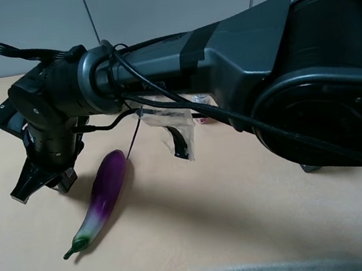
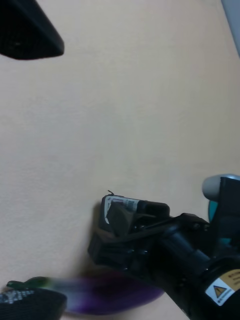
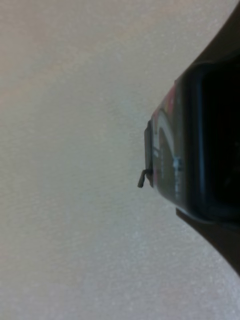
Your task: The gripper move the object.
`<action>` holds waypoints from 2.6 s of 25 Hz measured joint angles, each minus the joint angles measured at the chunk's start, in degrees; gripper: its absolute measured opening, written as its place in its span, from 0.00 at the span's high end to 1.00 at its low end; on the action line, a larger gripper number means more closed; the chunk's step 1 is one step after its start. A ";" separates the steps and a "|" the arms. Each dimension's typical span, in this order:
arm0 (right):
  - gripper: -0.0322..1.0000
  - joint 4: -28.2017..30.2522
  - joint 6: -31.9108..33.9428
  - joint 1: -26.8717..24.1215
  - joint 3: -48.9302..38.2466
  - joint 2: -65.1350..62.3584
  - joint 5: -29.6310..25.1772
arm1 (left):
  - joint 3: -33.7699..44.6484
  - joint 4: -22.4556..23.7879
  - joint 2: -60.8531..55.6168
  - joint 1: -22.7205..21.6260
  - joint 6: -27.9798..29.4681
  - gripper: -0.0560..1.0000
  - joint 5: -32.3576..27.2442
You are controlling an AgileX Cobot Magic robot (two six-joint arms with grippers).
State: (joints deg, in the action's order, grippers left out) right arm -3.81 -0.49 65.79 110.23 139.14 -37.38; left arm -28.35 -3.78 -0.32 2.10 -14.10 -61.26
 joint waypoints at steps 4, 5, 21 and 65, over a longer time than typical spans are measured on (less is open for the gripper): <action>0.66 0.45 0.00 0.00 0.00 0.87 0.38 | 0.00 0.00 0.00 0.00 0.00 0.10 0.00; 0.66 0.51 0.00 0.00 0.00 1.01 0.58 | 0.00 0.00 0.00 0.00 0.00 0.10 0.00; 0.46 0.38 0.00 0.00 0.00 1.43 0.76 | 0.00 0.00 0.00 0.00 0.05 0.10 0.00; 0.30 -0.59 -5.41 -2.90 11.45 -9.19 -32.11 | 0.00 0.00 0.00 0.00 0.05 0.10 0.00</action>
State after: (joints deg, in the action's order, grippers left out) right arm -4.41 -5.90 62.89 121.68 129.95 -69.49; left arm -28.35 -3.78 -0.32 2.10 -14.05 -61.26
